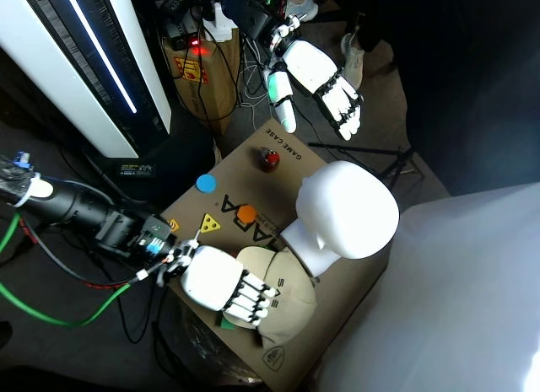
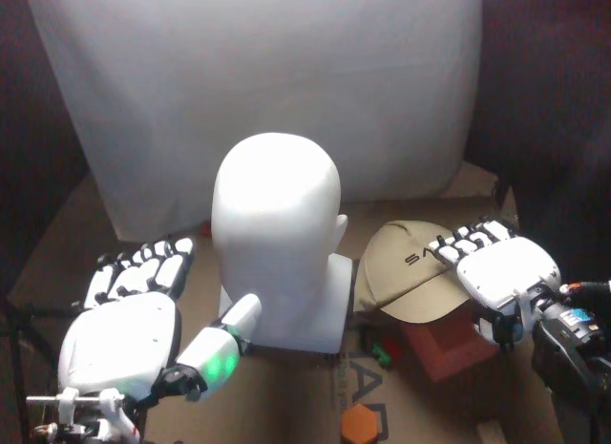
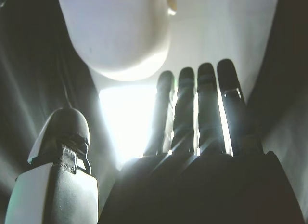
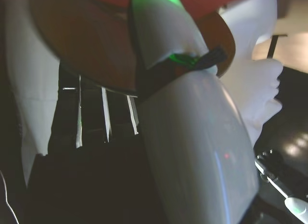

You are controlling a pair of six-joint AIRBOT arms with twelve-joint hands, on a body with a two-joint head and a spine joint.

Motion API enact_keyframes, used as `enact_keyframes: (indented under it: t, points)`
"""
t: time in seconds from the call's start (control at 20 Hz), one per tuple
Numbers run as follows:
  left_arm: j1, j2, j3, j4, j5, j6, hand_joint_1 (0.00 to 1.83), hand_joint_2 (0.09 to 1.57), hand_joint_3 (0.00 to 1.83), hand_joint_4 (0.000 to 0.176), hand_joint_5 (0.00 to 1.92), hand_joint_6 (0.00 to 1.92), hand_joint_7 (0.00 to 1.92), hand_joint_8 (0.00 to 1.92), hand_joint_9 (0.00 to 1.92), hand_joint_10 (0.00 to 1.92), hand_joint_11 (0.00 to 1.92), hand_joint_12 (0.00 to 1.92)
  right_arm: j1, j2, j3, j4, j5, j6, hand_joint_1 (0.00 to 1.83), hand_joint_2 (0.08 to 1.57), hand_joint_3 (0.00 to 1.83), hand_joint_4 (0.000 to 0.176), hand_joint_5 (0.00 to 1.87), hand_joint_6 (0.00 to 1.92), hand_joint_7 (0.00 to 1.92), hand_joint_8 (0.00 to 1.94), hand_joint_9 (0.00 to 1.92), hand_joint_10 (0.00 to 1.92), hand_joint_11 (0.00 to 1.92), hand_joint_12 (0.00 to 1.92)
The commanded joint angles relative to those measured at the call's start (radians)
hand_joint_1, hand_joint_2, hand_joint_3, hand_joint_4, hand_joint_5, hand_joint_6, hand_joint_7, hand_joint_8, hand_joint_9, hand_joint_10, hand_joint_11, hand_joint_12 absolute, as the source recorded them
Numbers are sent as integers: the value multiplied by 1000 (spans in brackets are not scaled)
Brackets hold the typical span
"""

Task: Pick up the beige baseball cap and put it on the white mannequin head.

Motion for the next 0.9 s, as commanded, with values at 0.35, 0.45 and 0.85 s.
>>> enact_keyframes:
  t: [0.35,0.45,0.85]
  points:
    - [-28,-11,6,59,-20,29,0,1137,0,0,195,0,180,0,200,0,0,694,26,-14,55,-20,55,44,1294,1105,9,0,262,3,311,2,233,3,0,660]
    - [-35,-10,21,54,-14,37,0,1137,0,0,195,0,180,0,200,0,0,693,30,-17,55,-31,53,49,1296,1106,9,0,264,4,311,2,234,3,0,660]
    - [-73,-13,78,4,6,40,0,1137,0,0,208,4,180,0,194,0,0,676,43,-26,75,-68,8,140,1279,1109,6,0,262,1,311,0,239,2,0,695]
